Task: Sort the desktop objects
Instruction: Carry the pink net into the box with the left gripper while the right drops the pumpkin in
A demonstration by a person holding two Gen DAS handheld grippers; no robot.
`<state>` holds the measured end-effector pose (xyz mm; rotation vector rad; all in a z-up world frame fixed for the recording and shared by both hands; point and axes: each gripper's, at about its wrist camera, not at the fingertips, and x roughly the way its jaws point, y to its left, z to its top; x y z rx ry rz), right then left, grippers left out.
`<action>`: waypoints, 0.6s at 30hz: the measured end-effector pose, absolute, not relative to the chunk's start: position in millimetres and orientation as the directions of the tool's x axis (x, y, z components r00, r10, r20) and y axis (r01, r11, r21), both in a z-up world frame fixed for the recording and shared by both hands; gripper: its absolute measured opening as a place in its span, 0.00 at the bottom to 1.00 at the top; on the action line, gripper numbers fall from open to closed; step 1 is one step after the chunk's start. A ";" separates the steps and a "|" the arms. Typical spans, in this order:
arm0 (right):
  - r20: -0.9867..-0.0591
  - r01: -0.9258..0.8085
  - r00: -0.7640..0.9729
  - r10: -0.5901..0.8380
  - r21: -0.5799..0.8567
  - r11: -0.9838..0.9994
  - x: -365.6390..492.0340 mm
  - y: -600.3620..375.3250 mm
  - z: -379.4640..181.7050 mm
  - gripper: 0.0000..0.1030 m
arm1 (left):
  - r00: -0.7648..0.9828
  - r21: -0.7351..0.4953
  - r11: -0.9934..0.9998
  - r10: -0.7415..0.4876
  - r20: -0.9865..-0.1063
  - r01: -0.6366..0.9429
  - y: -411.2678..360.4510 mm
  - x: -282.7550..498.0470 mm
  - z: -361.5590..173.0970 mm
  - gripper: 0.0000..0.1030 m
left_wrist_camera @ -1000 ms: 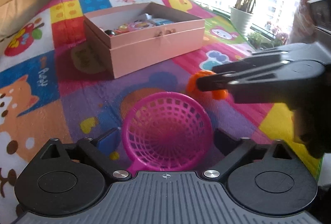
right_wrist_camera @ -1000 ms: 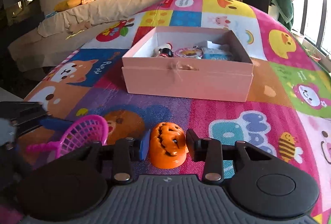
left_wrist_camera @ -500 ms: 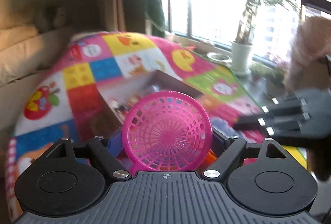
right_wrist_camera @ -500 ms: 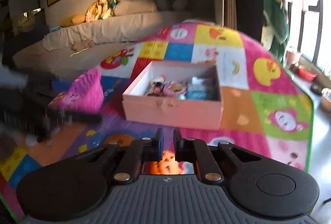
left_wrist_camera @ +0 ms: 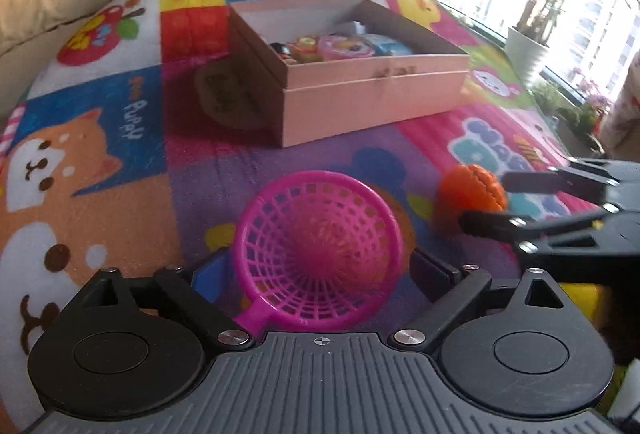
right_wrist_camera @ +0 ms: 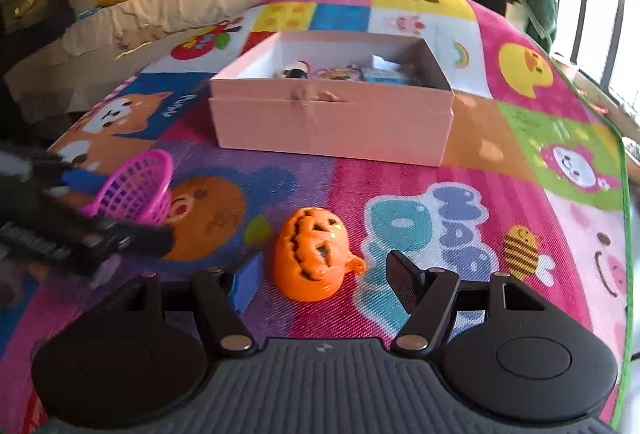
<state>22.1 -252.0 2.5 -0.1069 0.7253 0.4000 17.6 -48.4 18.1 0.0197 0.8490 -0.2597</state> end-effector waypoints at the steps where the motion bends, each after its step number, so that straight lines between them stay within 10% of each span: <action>1: -0.665 -0.389 0.676 0.317 0.044 0.920 23.7 -251.6 1.4 0.66 | 0.634 -0.074 0.967 -0.218 -0.742 0.245 -49.7 17.4 18.5 0.97; 12: -0.684 -0.469 0.635 0.360 0.030 0.883 18.5 -241.3 11.6 0.49 | 0.665 -0.013 0.954 -0.219 -0.714 0.300 -55.7 17.2 29.9 0.84; 18: -0.524 -0.452 0.735 0.431 0.096 0.887 16.9 -275.3 92.8 0.31 | 0.793 -0.031 0.955 -0.264 -0.548 0.296 -54.8 49.3 128.2 0.85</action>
